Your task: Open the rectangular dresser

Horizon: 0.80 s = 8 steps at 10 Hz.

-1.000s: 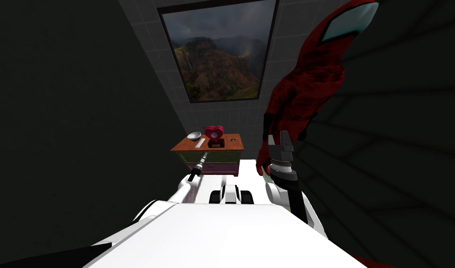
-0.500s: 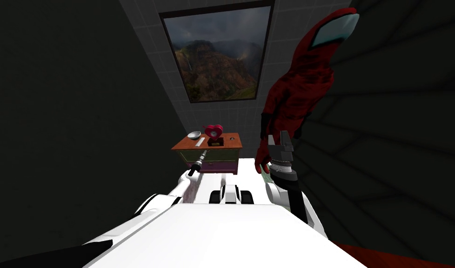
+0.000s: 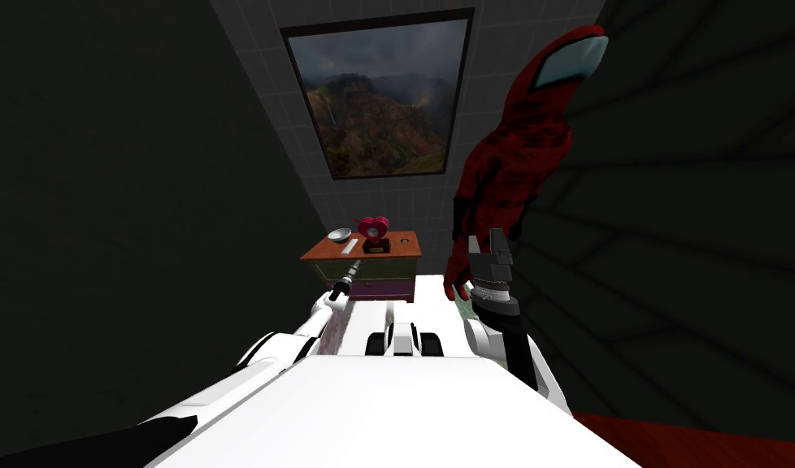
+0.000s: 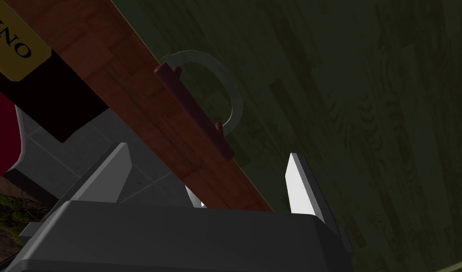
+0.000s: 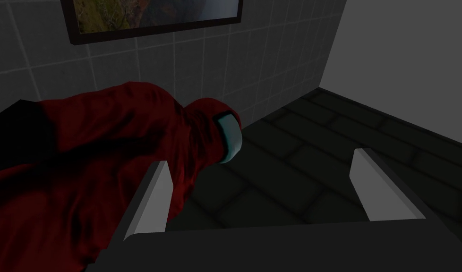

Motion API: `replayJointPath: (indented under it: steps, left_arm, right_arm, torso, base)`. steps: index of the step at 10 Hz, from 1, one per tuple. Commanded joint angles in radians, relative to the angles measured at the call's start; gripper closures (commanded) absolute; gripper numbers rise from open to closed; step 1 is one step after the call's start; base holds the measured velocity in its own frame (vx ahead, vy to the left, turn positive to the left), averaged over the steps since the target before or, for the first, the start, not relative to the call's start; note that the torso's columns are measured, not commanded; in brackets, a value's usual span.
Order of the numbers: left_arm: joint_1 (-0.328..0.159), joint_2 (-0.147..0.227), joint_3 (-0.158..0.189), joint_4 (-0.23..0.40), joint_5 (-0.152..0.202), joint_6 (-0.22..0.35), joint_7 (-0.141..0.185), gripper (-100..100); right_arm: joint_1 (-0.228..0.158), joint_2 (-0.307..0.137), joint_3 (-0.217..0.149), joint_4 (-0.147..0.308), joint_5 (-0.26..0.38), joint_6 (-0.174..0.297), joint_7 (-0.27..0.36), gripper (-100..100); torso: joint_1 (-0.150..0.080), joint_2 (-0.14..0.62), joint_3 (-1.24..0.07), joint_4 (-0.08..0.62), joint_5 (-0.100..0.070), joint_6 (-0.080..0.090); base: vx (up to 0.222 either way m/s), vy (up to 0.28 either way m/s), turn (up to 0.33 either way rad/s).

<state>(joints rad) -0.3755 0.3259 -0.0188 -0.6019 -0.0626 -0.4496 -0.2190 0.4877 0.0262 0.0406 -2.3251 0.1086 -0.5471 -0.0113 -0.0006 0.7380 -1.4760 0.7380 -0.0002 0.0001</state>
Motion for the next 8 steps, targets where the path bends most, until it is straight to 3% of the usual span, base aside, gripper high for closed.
replayJointPath:
  steps: [1, 5, 6, 7, 8]
  left_arm:
    - [0.008, 0.014, 0.002, -0.001, -0.029, -0.008, 0.036, -100]
    - [0.028, 0.041, 0.005, -0.01, -0.087, -0.028, 0.107, -100]
    - [0.024, 0.036, 0.005, -0.008, -0.076, -0.024, 0.092, -100]
    - [0.014, 0.023, 0.003, -0.004, -0.049, -0.015, 0.06, 100]
    - [0.011, 0.018, 0.003, -0.003, -0.039, -0.012, 0.048, 100]
  right_arm:
    - [0.0, 0.0, 0.0, 0.0, 0.0, 0.0, 0.0, 0]
    - [0.0, 0.0, 0.0, 0.0, 0.0, 0.0, 0.0, 0]
    - [0.0, 0.0, 0.0, 0.0, 0.0, 0.0, 0.0, 0]
    - [0.0, 0.0, 0.0, 0.0, 0.0, 0.0, 0.0, 0]
    - [0.0, 0.0, 0.0, 0.0, 0.0, 0.0, 0.0, 0]
  torso:
    - [0.001, -0.001, 0.0, 0.0, 0.0, 0.0]
    - [0.0, 0.0, 0.0, 0.0, 0.0, 0.0]
    - [0.001, 0.001, 0.001, 0.0, 0.0, 0.0]
    - [0.002, 0.003, 0.002, 0.001, 0.001, 0.0]
    - [0.005, 0.007, 0.004, 0.002, 0.001, 0.0]
  base:
    - [0.045, -0.042, 0.044]
    - [0.089, -0.051, 0.036]
    - [0.04, -0.019, 0.01]
    - [-0.054, 0.051, -0.06]
    - [-0.099, 0.072, -0.038]
